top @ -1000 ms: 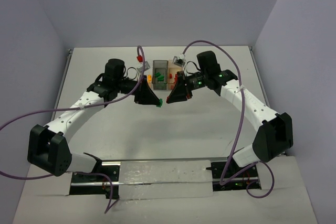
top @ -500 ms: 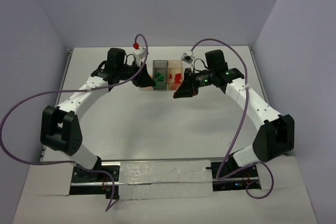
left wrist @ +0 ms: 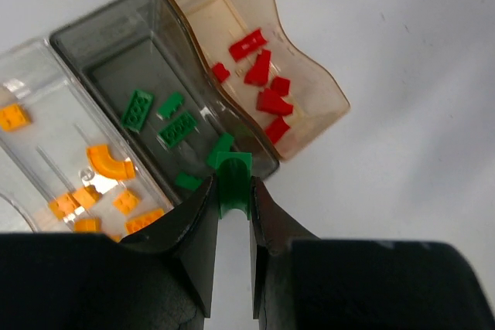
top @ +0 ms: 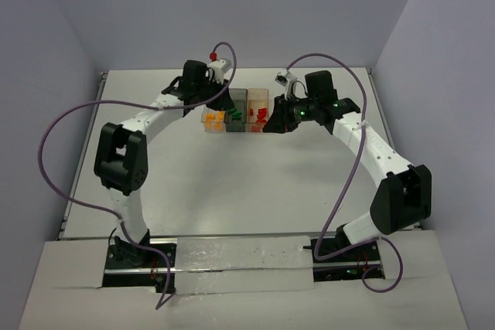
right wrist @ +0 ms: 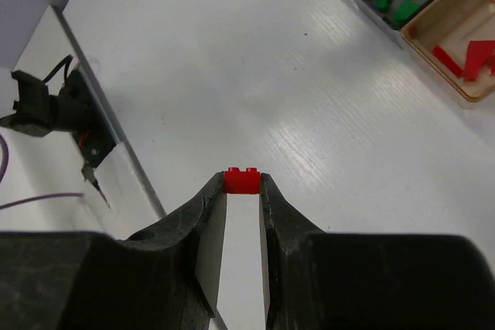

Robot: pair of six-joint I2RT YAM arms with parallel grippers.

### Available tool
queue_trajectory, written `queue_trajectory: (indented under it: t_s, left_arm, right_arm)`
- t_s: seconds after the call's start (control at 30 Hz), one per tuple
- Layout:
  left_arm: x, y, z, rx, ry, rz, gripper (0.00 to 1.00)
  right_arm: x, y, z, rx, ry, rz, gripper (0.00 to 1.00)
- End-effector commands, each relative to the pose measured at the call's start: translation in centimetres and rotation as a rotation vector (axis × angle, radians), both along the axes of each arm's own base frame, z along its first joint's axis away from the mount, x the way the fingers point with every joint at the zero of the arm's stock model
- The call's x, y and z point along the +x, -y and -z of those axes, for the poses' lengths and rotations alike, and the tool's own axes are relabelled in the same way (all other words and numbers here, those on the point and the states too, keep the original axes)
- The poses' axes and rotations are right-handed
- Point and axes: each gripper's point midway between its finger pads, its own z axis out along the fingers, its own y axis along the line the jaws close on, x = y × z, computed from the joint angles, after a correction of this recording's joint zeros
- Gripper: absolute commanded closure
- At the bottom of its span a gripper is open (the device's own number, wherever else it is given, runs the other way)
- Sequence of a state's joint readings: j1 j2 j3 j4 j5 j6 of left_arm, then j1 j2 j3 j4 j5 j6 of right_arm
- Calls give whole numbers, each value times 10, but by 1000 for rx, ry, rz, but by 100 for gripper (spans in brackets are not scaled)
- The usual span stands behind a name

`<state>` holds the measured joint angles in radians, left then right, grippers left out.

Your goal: Sort the legos into containers by color

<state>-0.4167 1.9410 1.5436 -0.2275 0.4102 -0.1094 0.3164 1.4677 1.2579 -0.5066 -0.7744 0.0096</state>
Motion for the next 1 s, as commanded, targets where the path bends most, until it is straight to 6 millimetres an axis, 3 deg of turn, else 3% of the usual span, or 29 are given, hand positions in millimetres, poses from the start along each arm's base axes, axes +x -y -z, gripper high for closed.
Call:
queue_trajectory:
  t_s: [0.0,0.07,0.13,0.27,0.37,0.43,0.5,0.6,0.63,0.7,0.8,0.97]
  left_arm:
    - [37,8,-11,21,68,-67,74]
    - [47,9,-12,23,72,-85,57]
    - [53,9,1,41,45,-100,49]
    - [66,10,-1,52,42,-132,35]
    - [69,9,-9,58,55,-139,32]
    - [66,5,-39,35,90,-141,30]
    - [62,2,-48,21,96,-141,23]
    - [38,-9,-110,-56,166,-132,12]
    - [31,-15,-115,-66,162,-134,9]
    - [13,-29,-146,-105,191,-143,1]
    - [-2,-49,-149,-118,166,-167,1]
    - [-15,-93,-138,-67,147,-265,1]
  right_arm:
    - [31,6,-15,-29,79,99,100]
    - [36,9,-12,-50,79,125,100]
    - [42,11,-12,-64,83,151,100]
    - [55,15,-11,-90,88,192,100]
    - [62,15,-13,-99,100,212,100]
    - [77,17,-12,-116,118,247,100]
    - [90,17,-10,-131,125,274,100]
    - [118,15,-6,-162,127,317,100]
    - [126,13,4,-176,110,320,100]
    - [138,8,14,-190,103,329,100]
    - [155,2,29,-218,91,346,100]
    - [182,-7,59,-269,70,364,100]
